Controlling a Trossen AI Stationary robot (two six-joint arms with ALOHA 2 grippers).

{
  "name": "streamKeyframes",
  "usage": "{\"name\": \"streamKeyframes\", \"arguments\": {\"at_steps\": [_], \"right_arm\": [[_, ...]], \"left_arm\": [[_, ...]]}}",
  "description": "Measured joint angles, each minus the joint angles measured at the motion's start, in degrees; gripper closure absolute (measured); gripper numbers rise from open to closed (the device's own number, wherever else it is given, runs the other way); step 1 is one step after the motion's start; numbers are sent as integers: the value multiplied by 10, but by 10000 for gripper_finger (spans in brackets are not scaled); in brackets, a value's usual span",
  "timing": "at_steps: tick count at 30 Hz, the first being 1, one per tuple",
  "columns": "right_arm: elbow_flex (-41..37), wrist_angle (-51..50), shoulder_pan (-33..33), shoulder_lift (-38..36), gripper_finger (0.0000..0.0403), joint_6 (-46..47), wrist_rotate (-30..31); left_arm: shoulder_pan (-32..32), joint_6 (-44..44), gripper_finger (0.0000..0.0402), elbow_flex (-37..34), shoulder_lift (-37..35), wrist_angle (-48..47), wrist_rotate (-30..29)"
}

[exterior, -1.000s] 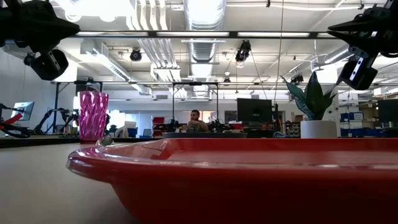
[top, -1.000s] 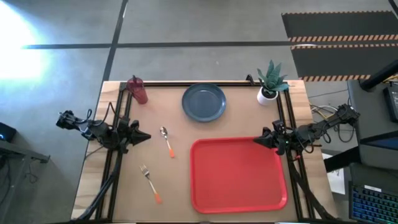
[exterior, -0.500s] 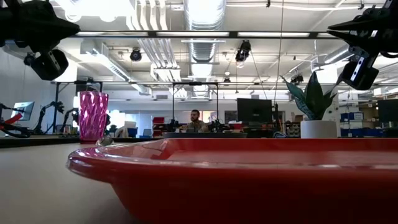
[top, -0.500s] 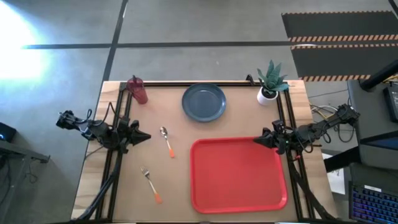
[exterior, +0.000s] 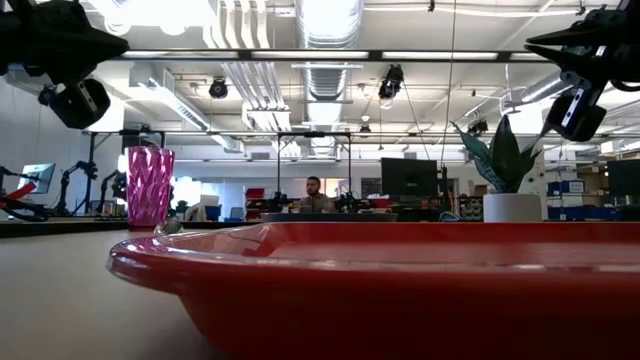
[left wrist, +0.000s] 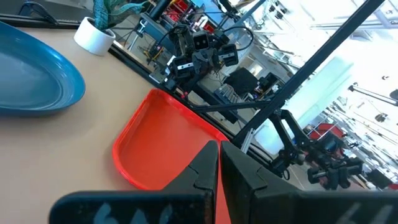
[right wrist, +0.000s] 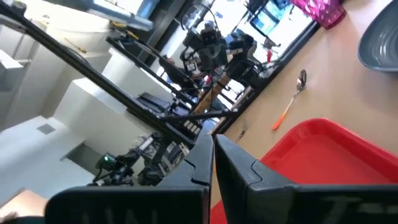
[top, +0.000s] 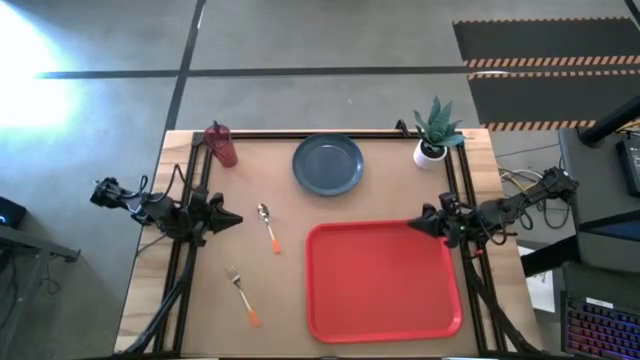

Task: Pick and place plate/cup/fork/spoon on tray
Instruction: Put the blue plate on the orange serving tray

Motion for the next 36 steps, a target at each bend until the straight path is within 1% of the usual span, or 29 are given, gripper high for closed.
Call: {"name": "streamKeyframes", "arguments": {"at_steps": [1,4,7,9,11,13,15,16,18,20,21,24,26,28,29,33,34,36], "right_arm": [[0,6,0,0,394,-5,9],[0,19,0,0,394,-29,46],[0,38,0,0,394,-32,114],[0,58,0,0,391,-43,128],[0,98,0,1,383,-69,133],[0,158,0,7,369,-115,135],[3,226,0,18,350,-171,135],[12,240,0,26,340,-195,135],[50,232,0,46,318,-236,133],[100,201,0,78,299,-266,129],[130,182,0,98,290,-281,115],[235,125,-4,167,273,-339,48],[315,75,-7,221,268,-370,17],[400,-24,-12,276,267,-391,6],[443,-91,-16,305,266,-391,6],[604,-358,-54,427,266,-330,10],[638,-412,-67,456,266,-314,2],[701,-500,-96,516,266,-298,-38]], "left_arm": [[0,9,401,0,0,11,-1],[0,81,402,0,0,48,-9],[0,147,400,0,6,124,-30],[0,193,389,0,9,180,-30],[0,232,368,1,13,234,-30],[0,265,338,13,22,256,-35],[0,286,305,33,33,259,-59],[0,298,288,44,39,260,-71],[0,317,257,71,56,261,-79],[0,349,236,102,76,264,-68],[0,368,230,120,85,262,-53],[0,420,225,175,116,266,-7],[0,450,227,206,134,257,15],[0,464,229,233,150,234,23],[0,465,230,246,157,217,24],[0,465,230,273,177,162,20],[0,465,230,276,182,156,20],[0,463,230,277,188,151,19]]}}
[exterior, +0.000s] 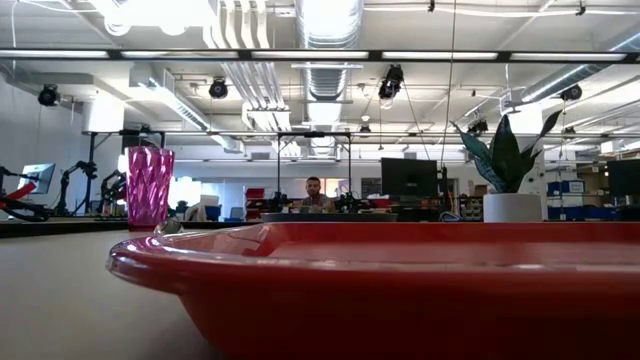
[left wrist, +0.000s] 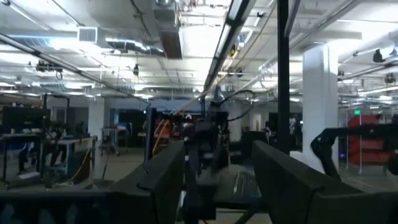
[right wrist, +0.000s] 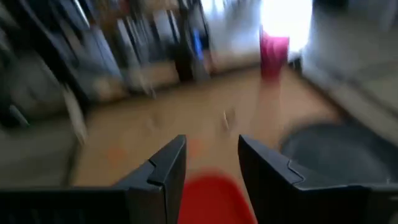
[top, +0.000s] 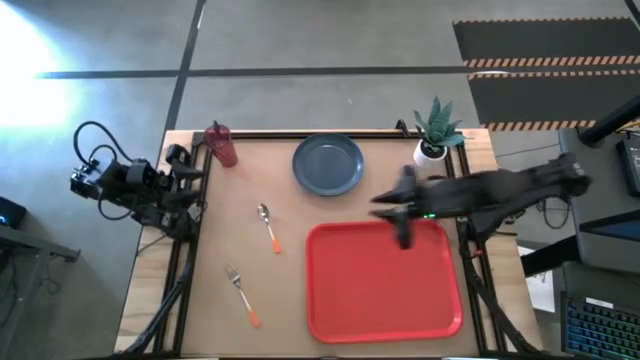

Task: Pick and place plate/cup/fork/spoon on tray
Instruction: Put the blue plate on the orange serving tray

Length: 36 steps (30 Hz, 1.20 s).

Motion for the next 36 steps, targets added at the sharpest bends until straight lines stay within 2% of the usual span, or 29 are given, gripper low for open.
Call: {"name": "streamKeyframes", "arguments": {"at_steps": [5,9,13,18,20,36], "right_arm": [[114,-101,-72,144,266,-31,-130],[177,-185,-122,241,266,-69,-193],[208,-263,-159,331,266,-115,-205],[243,-328,-196,400,266,-169,-205],[255,-325,-204,426,268,-187,-205],[398,-342,-279,477,273,-268,-215]], "left_arm": [[0,-2,231,-1,4,0,0],[0,-2,231,1,-1,-7,0],[0,-3,231,1,-11,-19,0],[0,-18,231,0,-21,-36,2],[0,-32,231,1,-23,-53,3],[0,-34,231,2,-30,-74,3]]}}
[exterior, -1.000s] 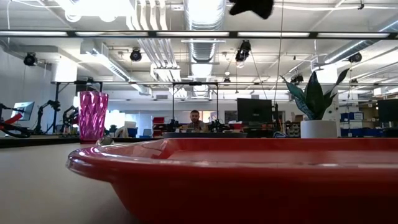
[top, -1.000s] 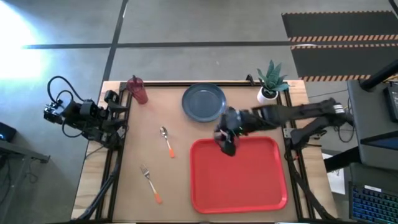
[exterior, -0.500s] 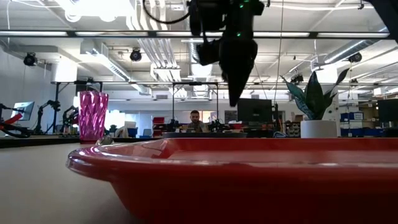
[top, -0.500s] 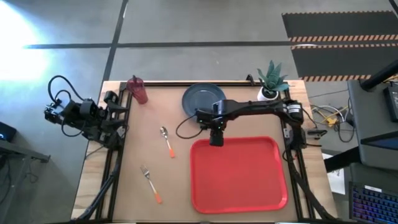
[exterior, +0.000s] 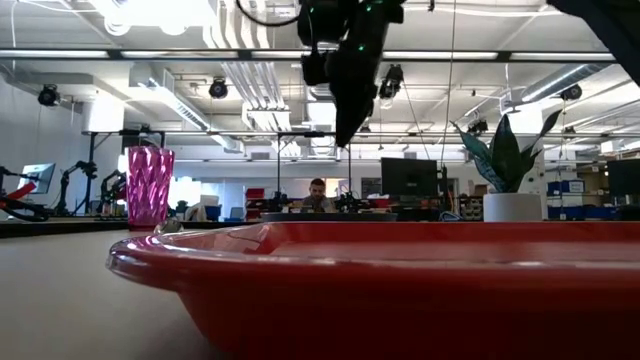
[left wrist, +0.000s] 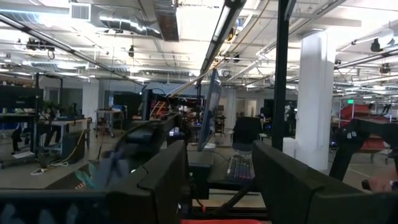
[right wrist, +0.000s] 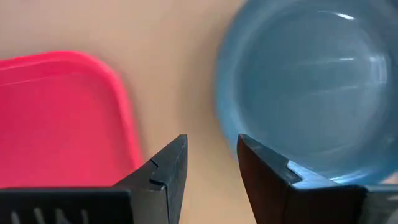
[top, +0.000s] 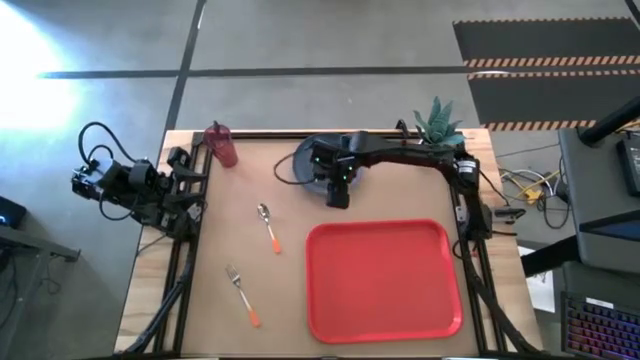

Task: Pick and place plate/cup/fork/spoon on tray
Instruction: Put the blue plate on the orange serving tray

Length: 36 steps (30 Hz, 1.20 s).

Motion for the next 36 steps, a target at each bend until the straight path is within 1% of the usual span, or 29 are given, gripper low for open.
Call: {"name": "streamKeyframes", "arguments": {"at_steps": [2,5,13,20,30,36], "right_arm": [[13,-5,-3,12,273,-3,-8],[25,-5,-10,24,273,-6,-39],[26,-5,-12,71,274,-18,-55],[26,-3,-13,93,271,-21,-61],[26,10,-15,101,273,-22,-62],[25,16,-22,108,270,-23,-65]], "left_arm": [[0,0,231,0,-1,0,0],[0,0,231,-1,-1,0,0],[0,0,230,-1,-3,-3,1],[0,0,230,-2,-4,-3,1],[0,-1,230,-2,-6,-12,1],[0,-29,230,-2,-6,-12,4]]}}
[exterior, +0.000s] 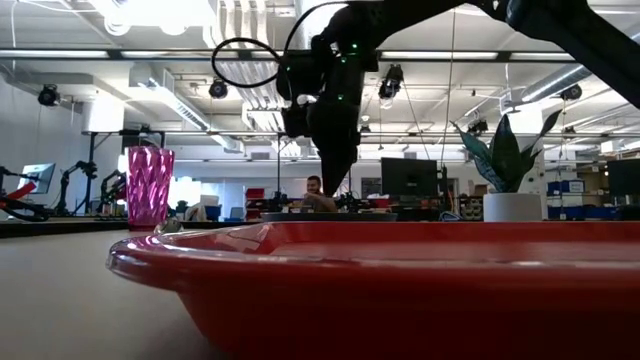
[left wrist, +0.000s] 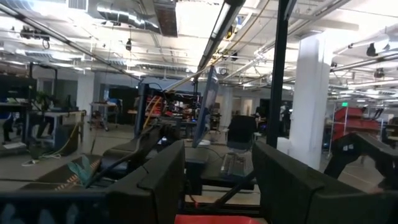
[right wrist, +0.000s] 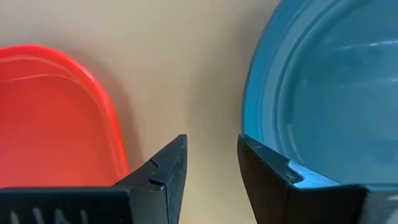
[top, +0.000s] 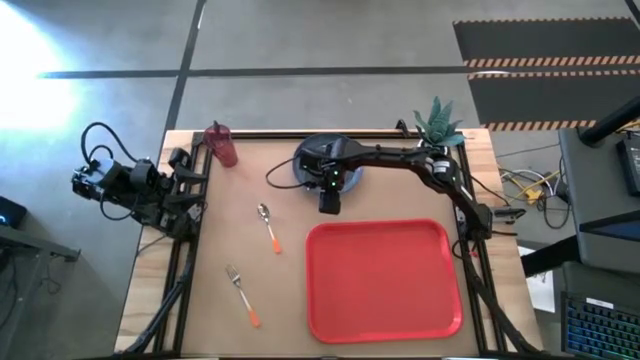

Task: Pick and place plate/cup/fork/spoon on tray
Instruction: Put the blue plate on the orange serving tray

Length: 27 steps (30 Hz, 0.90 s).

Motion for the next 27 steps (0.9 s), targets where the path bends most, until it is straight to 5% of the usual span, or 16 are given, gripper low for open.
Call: {"name": "streamKeyframes", "arguments": {"at_steps": [27], "right_arm": [[-19,45,-12,15,246,10,-13]], "left_arm": [[0,-1,230,0,0,0,6]]}}
